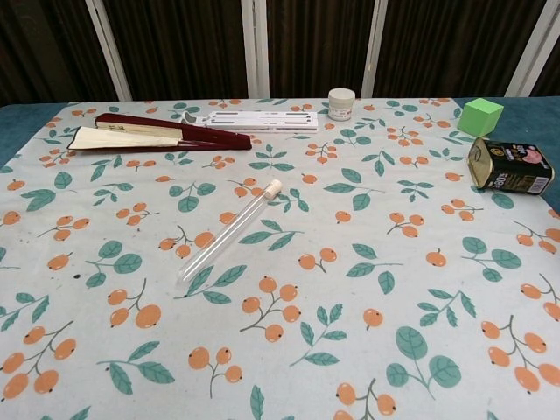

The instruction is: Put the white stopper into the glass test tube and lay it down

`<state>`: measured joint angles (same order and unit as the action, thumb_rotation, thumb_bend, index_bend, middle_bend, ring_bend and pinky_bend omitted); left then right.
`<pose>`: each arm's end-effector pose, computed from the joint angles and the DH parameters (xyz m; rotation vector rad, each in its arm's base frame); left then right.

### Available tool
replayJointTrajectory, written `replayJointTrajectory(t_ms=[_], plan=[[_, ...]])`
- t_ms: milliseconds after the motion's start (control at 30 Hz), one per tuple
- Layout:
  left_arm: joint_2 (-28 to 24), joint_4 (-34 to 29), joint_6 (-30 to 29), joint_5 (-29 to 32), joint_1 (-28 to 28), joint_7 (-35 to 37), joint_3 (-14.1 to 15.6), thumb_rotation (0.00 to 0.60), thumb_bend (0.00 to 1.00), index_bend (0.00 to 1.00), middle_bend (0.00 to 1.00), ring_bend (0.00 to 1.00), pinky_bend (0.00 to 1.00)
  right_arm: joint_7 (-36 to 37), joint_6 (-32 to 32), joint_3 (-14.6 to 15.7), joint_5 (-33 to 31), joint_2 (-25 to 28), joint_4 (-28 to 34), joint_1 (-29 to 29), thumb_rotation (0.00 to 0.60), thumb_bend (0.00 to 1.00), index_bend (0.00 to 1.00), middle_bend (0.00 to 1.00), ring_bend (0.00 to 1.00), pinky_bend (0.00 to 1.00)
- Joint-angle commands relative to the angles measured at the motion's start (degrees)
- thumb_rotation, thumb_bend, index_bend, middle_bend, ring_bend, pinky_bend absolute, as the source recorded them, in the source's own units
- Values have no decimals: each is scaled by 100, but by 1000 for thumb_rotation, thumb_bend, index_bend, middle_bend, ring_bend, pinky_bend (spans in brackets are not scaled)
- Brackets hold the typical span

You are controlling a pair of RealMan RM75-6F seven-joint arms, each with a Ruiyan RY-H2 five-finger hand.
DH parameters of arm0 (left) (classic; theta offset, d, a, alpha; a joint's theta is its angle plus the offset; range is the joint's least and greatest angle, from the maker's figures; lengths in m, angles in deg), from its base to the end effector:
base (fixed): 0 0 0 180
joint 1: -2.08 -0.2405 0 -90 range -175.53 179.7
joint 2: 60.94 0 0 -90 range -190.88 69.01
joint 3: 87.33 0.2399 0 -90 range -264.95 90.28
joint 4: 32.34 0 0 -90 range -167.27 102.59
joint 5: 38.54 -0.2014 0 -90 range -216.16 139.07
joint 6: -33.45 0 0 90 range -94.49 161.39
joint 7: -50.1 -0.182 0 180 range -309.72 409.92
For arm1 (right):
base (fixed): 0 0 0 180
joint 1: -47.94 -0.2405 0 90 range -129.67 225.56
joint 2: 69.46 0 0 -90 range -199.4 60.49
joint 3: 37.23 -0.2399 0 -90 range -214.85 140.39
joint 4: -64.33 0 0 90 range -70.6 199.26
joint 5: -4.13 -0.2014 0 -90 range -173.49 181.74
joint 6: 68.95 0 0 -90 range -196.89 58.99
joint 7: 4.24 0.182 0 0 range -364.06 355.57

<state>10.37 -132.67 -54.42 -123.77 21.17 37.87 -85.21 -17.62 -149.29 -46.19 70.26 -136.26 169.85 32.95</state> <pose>-0.2028 0.2537 0.1074 -1.5450 -0.8193 -1.0876 -0.2499 -0.2739 0.1411 1.2548 -1.0337 0.9097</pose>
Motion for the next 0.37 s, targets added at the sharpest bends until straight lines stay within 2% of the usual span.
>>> replayJointTrajectory(t_ms=[33,200,367], plan=[[-280,213,-649,-387,-596,411,379,600,83,26,11,0,0,404,-849,428,756,22,-532,634,600,255,0,0,0,0],[-286,595,-1075,-615,-938,811,424,600,83,25,11,0,0,789,-1383,489,1304,-253,-1164,881,600,256,0,0,0,0],[-353,847,-1074,-582,-1045,1057,350,600,83,12,7,0,0,923,-1570,472,1584,-404,-1488,947,600,256,0,0,0,0]])
